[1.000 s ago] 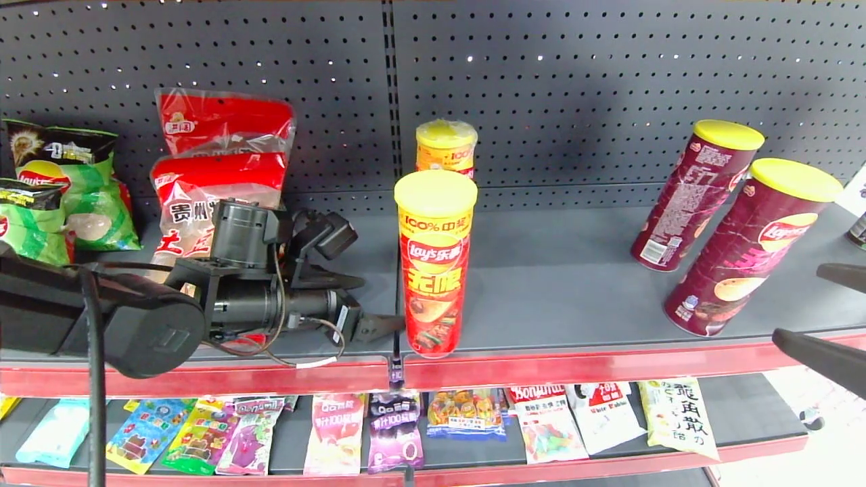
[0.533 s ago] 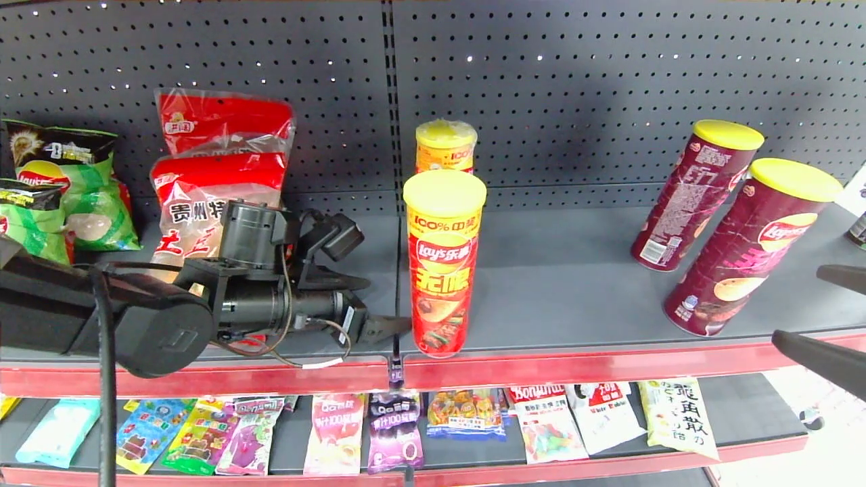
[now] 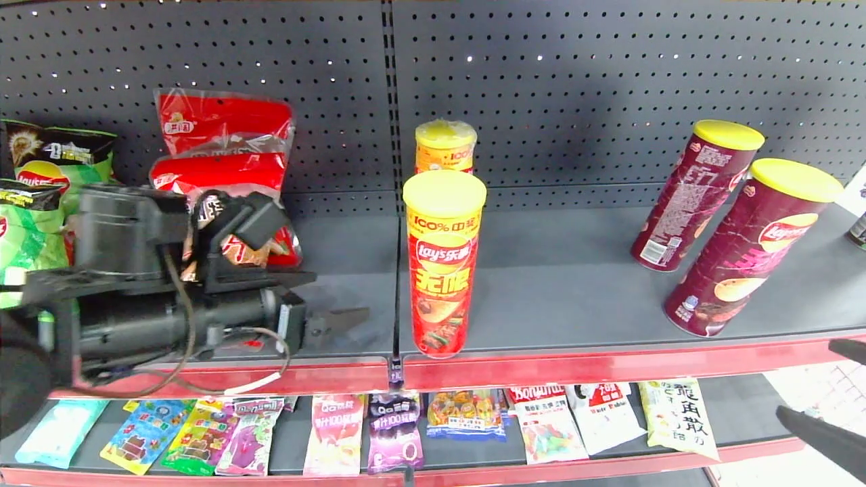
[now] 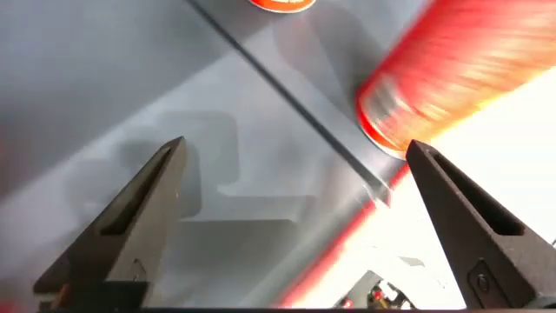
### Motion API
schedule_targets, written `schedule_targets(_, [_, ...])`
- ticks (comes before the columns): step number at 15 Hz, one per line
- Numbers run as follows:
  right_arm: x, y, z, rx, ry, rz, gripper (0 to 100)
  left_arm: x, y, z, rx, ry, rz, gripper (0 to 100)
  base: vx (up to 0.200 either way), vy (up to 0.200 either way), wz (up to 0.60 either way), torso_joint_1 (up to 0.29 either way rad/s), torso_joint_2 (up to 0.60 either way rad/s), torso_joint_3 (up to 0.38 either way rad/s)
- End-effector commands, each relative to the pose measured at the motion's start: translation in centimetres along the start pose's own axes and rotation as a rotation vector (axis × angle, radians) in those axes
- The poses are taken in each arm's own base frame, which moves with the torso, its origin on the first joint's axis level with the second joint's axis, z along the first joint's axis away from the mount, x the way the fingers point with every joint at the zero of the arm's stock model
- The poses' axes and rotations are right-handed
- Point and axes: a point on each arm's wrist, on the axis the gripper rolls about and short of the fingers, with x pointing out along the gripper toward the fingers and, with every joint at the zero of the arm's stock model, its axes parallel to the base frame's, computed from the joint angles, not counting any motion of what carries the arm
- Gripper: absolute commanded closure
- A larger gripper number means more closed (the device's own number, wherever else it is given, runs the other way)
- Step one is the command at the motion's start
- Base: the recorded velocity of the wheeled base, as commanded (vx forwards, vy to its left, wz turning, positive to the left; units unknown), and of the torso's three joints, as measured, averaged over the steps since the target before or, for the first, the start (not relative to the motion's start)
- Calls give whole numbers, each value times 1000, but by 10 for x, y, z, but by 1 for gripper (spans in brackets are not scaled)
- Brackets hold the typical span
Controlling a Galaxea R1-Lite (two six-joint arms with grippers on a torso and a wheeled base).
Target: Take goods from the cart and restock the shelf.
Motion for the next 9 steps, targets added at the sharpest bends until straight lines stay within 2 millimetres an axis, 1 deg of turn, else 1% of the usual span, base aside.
schedule_targets(1, [-28, 1, -47, 30, -40, -179, 0, -126, -39, -48, -58, -131, 162, 0, 0, 0, 0, 0, 0, 0])
schedule_targets(3, [-39, 4, -64, 60, -22, -332, 0, -166, -50, -85, -109, -124, 289, 0, 0, 0, 0, 0, 0, 0])
schedule_targets(4, [-44, 6, -70, 72, -10, -374, 0, -180, -54, -98, -122, -123, 330, 0, 0, 0, 0, 0, 0, 0])
schedule_targets(6, [-54, 12, -80, 89, 10, -427, 0, -200, -60, -119, -174, -125, 406, 0, 0, 0, 0, 0, 0, 0])
schedule_targets(7, [-58, 15, -86, 98, 28, -456, 0, -210, -64, -131, -202, -134, 477, 0, 0, 0, 0, 0, 0, 0])
schedule_targets(8, [-62, 19, -94, 113, 45, -500, 0, -216, -70, -146, -259, -126, 581, 0, 0, 0, 0, 0, 0, 0])
schedule_targets(9, [-65, 23, -102, 120, 47, -528, 0, -216, -74, -159, -297, -121, 651, 0, 0, 0, 0, 0, 0, 0])
